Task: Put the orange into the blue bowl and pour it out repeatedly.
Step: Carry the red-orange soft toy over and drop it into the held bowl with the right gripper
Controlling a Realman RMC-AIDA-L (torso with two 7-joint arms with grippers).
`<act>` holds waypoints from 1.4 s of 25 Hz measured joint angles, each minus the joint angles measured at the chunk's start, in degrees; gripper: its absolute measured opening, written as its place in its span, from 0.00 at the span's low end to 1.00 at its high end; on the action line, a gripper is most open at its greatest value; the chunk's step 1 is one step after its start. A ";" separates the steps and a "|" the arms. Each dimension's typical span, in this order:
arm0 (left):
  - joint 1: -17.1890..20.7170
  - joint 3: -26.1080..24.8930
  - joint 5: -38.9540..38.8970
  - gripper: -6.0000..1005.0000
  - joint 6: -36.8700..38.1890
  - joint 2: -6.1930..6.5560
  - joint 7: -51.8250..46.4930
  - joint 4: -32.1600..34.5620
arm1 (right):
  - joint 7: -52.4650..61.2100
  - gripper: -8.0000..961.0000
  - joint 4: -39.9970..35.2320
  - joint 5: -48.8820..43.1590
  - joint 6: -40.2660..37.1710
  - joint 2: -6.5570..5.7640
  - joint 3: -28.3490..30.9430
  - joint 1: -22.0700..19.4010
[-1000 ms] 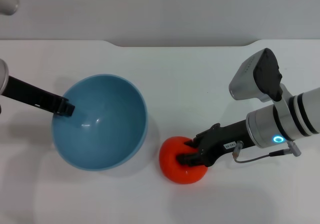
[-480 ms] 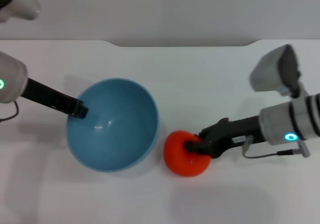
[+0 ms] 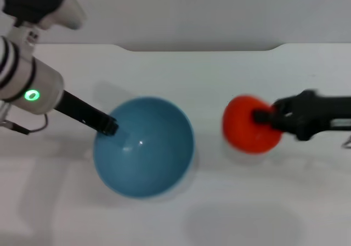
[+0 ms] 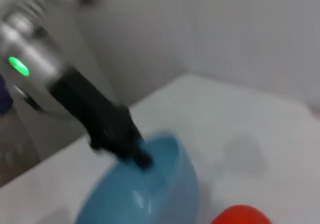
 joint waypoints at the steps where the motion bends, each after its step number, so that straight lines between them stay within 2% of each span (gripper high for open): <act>1: -0.87 0.76 0.02 0.01 -0.23 -0.03 -0.20 -1.48 | -0.01 0.10 -5.26 1.85 -4.12 0.10 2.20 -0.99; 6: -5.10 7.78 -0.22 0.01 -3.30 -0.33 -2.45 -8.40 | -0.04 0.07 -12.15 5.02 -9.77 0.15 2.96 -0.52; 13: -10.41 16.15 -1.61 0.01 -6.01 -0.75 -6.05 -12.48 | 1.16 0.04 -11.79 2.32 -9.72 0.13 -4.49 3.99; 21: -11.56 16.28 -6.74 0.01 -7.48 -0.60 -6.09 -12.96 | 4.84 0.08 -8.09 -4.08 -5.89 0.12 -10.58 6.57; 24: -11.50 16.50 -7.18 0.01 -7.92 -0.60 -5.85 -12.96 | 4.91 0.10 -8.08 -4.29 -5.71 0.14 -10.93 6.77; 30: -10.56 16.55 -7.34 0.01 -9.30 -0.57 -5.64 -12.87 | 7.03 0.33 -9.85 -3.86 -5.30 0.19 -7.94 5.79; 35: -8.64 16.43 -6.72 0.01 -13.14 -0.23 -5.27 -12.31 | 11.23 0.42 -12.04 -3.63 -5.29 0.33 -0.31 3.57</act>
